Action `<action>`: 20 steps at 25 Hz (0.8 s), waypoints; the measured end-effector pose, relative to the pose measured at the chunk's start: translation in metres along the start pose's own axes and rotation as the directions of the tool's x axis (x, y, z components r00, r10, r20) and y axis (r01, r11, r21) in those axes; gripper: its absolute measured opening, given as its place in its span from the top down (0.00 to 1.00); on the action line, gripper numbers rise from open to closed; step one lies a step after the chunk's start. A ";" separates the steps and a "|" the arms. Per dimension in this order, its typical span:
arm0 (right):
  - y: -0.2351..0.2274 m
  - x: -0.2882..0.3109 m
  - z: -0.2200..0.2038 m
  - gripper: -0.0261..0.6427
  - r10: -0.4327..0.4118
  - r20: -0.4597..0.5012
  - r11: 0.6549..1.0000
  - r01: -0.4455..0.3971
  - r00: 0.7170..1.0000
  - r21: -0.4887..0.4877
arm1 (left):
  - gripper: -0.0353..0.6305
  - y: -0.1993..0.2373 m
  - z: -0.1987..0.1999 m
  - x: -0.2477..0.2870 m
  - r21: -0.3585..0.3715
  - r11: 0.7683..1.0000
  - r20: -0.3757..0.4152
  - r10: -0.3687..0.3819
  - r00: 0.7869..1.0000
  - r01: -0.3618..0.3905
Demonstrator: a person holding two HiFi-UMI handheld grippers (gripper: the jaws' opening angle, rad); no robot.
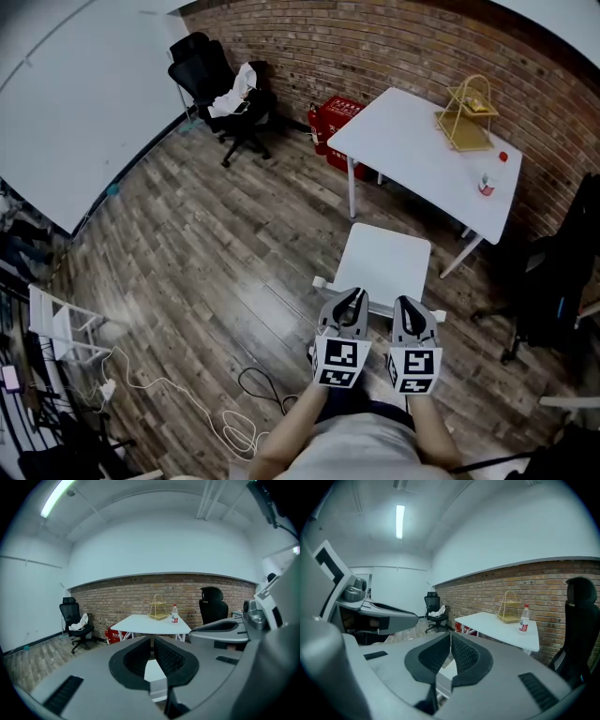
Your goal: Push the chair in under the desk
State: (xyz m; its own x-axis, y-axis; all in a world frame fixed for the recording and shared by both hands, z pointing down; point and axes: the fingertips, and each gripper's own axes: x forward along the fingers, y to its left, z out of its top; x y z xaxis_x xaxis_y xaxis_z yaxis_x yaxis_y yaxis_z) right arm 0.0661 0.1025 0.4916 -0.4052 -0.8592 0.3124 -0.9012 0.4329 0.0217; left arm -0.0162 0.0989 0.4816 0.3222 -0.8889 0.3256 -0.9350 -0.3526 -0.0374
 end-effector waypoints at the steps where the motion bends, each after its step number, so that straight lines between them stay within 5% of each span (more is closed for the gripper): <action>1: 0.000 0.004 -0.001 0.94 -0.003 -0.006 1.000 0.003 1.000 -0.002 | 0.89 0.003 -0.002 0.004 -0.001 1.000 -0.005 -0.008 1.000 0.008; 20: -0.004 0.056 -0.035 0.93 0.042 -0.167 0.998 -0.048 0.985 -0.036 | 0.89 0.038 -0.043 0.046 0.111 0.973 -0.142 -0.187 0.972 0.203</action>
State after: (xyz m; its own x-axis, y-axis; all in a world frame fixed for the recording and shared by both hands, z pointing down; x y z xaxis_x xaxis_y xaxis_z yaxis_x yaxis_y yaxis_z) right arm 0.0525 0.0618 0.5422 -0.4110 -0.7831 0.4668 -0.8744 0.4835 0.0412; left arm -0.0432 0.0574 0.5354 0.4666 -0.7567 0.4579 -0.8278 -0.5559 -0.0751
